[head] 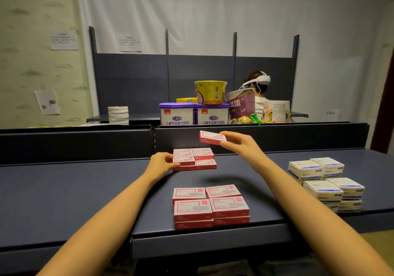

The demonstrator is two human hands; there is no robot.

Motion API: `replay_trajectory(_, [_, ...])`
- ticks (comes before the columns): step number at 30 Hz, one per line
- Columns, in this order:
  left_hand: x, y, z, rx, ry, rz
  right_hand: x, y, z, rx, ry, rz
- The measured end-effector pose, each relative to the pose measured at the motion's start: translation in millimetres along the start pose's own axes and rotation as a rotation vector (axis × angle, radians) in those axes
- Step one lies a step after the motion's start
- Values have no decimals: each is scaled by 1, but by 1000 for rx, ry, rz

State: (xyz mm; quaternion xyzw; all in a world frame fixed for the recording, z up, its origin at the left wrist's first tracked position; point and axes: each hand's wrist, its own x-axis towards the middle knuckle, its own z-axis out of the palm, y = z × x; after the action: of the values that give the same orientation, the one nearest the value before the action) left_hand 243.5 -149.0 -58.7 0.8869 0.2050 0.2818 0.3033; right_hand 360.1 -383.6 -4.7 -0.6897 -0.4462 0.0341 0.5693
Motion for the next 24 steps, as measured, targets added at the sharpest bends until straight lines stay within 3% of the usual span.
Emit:
replay_trajectory(5, [-1,0,1,9,4,32,28,38,10,-107,-10,73])
replay_trajectory(14, [0,-1,3,-10,21,42,23,62,25,-283,-187,83])
replay_trajectory(24, [1,-3,6,14,29,36,31,74,31,-315,-113,115])
